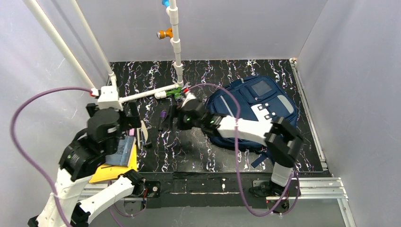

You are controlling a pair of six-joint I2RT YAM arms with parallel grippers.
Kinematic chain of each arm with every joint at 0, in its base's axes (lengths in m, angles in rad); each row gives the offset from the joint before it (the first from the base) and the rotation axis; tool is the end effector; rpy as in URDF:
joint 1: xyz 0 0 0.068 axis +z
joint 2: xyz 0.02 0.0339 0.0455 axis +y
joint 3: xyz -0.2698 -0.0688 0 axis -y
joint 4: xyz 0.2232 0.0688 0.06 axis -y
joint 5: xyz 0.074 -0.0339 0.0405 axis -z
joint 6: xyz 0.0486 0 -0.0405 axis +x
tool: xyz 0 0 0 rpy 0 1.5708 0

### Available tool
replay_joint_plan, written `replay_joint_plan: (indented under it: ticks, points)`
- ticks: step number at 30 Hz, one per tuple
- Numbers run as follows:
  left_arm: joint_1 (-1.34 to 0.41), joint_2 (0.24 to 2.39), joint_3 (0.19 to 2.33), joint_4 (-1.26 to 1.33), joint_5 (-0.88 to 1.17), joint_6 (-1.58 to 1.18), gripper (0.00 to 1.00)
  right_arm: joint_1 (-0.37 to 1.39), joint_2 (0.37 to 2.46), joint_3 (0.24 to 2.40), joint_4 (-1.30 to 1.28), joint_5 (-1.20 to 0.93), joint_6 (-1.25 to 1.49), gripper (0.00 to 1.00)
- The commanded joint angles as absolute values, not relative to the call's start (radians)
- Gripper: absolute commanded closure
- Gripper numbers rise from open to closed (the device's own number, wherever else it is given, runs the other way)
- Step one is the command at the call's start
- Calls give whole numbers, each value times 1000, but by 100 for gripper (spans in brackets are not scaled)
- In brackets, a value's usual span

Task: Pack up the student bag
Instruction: Pick up the book at the corner of the board.

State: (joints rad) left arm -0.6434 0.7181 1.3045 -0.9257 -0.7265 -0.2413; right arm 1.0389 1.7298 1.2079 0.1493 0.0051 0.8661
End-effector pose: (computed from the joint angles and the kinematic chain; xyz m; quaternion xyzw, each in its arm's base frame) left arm 0.0782 -0.0183 0.4278 -0.0487 0.7887 0.0310 0.6121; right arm 0.2032 0.3449 0.2760 -0.0698 0.8229 0.4583 0.3286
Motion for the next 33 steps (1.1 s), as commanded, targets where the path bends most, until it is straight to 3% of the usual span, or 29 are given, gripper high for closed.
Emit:
replay_joint_plan:
  ticks: [1, 3, 8, 19, 26, 33]
  points:
    - [-639, 709, 1426, -966, -700, -203, 2, 1164, 1900, 1385, 374, -114, 1023, 15]
    - [-639, 719, 1455, -997, -655, -216, 2, 1192, 2011, 1484, 376, -162, 1032, 35]
    - [-638, 723, 1510, -1055, -584, -205, 2, 1267, 2211, 1661, 354, -195, 1050, 38]
    - [-638, 669, 1563, -1100, -575, -190, 2, 1324, 2386, 1775, 268, -124, 1103, 29]
    - [-639, 657, 1586, -1117, -557, -186, 2, 1322, 2394, 1753, 240, -23, 1115, 11]
    - [-639, 666, 1598, -1131, -552, -175, 2, 1242, 2450, 1773, 367, -24, 1150, 8]
